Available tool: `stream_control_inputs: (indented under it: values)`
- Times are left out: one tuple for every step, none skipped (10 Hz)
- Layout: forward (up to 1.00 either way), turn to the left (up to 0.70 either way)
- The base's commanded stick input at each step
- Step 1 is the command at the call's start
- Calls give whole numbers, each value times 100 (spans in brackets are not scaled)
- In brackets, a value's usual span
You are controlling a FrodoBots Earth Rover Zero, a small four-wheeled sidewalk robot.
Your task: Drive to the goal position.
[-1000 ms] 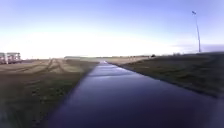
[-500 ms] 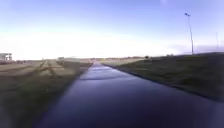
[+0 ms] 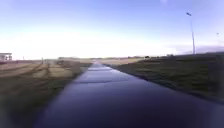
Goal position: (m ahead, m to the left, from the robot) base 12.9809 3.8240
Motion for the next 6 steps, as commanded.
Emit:
stream_control_inputs:
  values:
    - [100, 30]
    - [100, 37]
    - [100, 27]
    - [100, 2]
    - [100, 0]
    - [100, 0]
